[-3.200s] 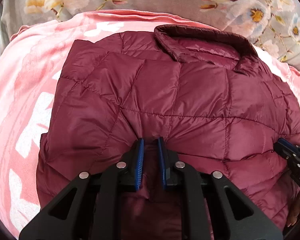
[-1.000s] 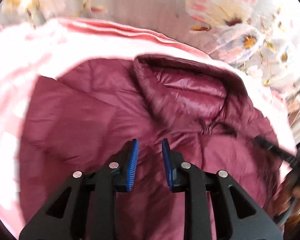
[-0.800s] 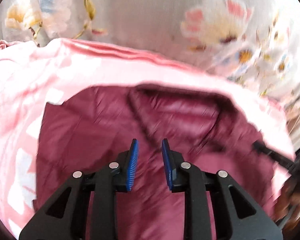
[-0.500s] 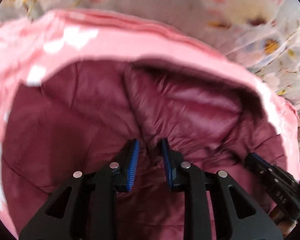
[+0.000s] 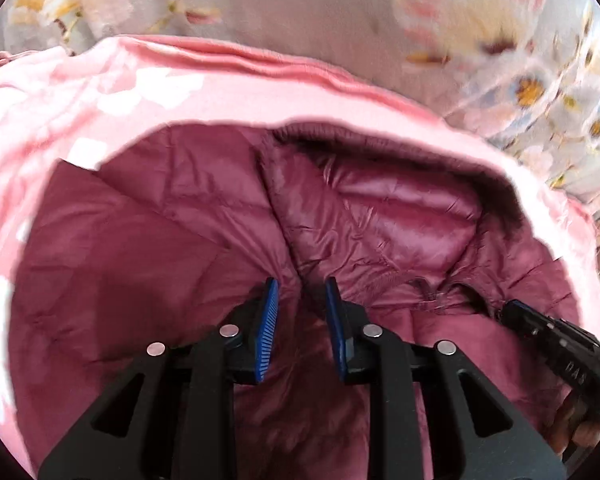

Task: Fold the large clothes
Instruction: 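Grasp the jacket collar with the right tool while the left tool grasps beside it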

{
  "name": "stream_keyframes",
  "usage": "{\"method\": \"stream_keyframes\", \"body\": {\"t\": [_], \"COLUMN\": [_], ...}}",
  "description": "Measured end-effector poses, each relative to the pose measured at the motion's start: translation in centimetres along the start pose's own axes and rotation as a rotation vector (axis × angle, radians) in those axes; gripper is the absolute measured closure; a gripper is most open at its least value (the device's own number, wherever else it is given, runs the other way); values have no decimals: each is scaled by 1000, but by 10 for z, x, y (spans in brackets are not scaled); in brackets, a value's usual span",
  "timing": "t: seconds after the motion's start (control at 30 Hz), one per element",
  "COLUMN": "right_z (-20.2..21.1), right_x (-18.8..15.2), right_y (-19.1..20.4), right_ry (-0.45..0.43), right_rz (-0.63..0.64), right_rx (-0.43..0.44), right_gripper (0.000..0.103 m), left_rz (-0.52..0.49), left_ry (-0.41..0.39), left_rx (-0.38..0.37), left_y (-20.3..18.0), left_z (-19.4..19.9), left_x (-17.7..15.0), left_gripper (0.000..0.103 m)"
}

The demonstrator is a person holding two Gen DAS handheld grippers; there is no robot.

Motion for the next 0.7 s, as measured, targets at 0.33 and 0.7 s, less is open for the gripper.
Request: {"method": "stream_keyframes", "body": {"t": [0.33, 0.7], "right_z": [-29, -81], "right_x": [102, 57], "right_y": [24, 13], "right_ry": [-143, -17], "right_rz": [-32, 64], "right_rx": [-18, -72], "right_gripper": [93, 93], "left_rz": [81, 61], "left_ry": [-119, -9], "left_rx": [34, 67], "left_y": [-6, 2], "left_z": [-10, -62], "left_x": [113, 74], "left_gripper": [80, 80]}}
Point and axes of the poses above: each gripper's, at about its wrist camera, not at the fingertips, and z roughly against the way its jaws point, y to its left, x to its top, the point moved 7 cm from there along -z, roughly the way its jaws point, and after that the axes turned 13 degrees about -y, right-handed, at the moved point
